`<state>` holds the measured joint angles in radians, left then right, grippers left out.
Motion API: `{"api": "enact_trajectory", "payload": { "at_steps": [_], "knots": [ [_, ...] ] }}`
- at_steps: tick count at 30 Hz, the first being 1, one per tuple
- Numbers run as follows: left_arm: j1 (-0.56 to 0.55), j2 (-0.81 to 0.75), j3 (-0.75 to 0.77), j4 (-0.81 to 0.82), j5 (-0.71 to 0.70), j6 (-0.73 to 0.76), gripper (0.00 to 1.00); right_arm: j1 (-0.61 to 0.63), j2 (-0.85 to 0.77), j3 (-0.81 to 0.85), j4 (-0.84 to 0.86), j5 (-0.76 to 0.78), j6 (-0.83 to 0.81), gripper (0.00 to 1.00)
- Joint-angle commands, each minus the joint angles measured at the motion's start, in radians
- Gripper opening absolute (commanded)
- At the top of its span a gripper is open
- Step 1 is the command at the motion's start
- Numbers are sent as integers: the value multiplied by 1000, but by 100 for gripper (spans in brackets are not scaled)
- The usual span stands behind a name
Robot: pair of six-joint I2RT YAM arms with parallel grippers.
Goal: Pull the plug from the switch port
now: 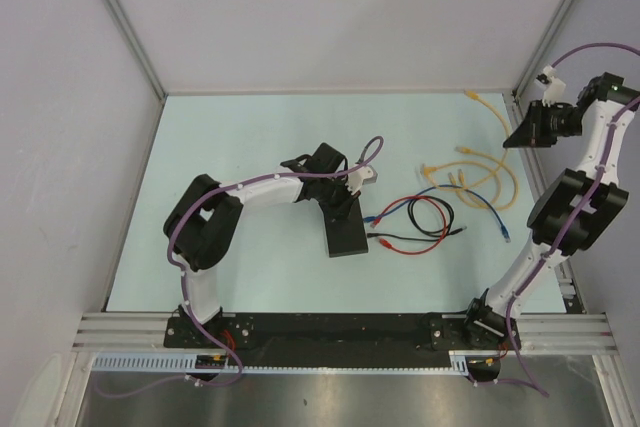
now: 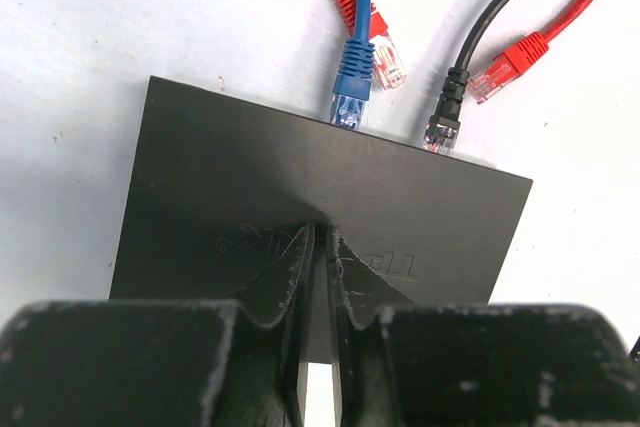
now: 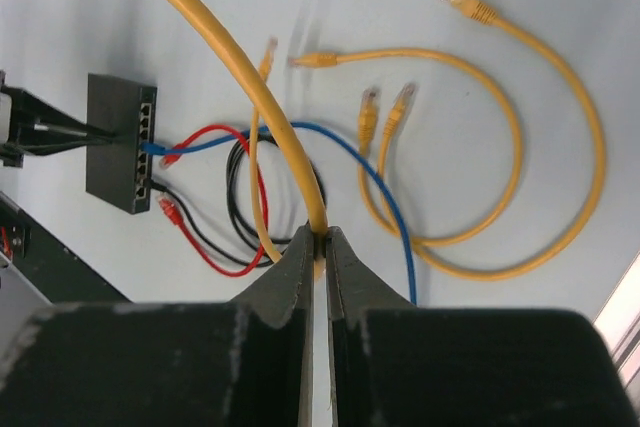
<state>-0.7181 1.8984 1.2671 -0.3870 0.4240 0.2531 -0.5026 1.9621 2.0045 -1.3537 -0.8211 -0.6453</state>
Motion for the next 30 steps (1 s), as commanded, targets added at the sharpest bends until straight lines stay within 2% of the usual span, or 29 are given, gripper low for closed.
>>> {"api": "enact_trajectory", "payload": {
  "at_steps": [1,4,7,11,12,13,14,15,17,19,22,23,26,28,29,30],
  "knots": [
    [-20,25,-25,-49,21,0,14,13,109,141,-13,-32,44,0],
    [-23,25,-34,-44,22,-2,15,13,167,200,-16,-39,33,0],
    [-21,34,-31,-44,27,-6,15,18,210,186,14,-4,53,0],
    [-23,45,-17,-46,32,-9,15,45,273,142,59,138,81,0],
    [-23,47,-14,-46,30,-11,15,52,285,134,79,178,87,4],
    [-21,44,-14,-46,27,-11,15,55,285,122,90,200,91,14],
    [-21,39,-14,-47,27,-9,15,58,285,119,100,223,95,37],
    [-21,36,-17,-47,19,-9,14,62,271,116,113,258,85,45],
    [-23,28,-20,-53,10,-5,15,81,245,122,142,301,96,57],
    [-21,27,-25,-55,-1,-3,15,107,184,134,208,394,142,61],
    [-24,30,-23,-53,-19,-9,17,137,100,183,254,442,186,67],
    [-26,30,-20,-56,-19,-9,19,163,77,194,269,459,199,99],
    [-26,28,21,-76,-28,-12,20,193,-87,120,427,490,269,100],
    [-20,-2,46,-96,-24,-18,20,196,-208,-80,681,475,315,100],
    [-11,-18,64,-96,-18,-26,20,200,-333,-163,788,474,385,100],
    [-3,-39,72,-95,-5,-40,20,205,-388,-349,1006,509,427,100]
  ]
}}
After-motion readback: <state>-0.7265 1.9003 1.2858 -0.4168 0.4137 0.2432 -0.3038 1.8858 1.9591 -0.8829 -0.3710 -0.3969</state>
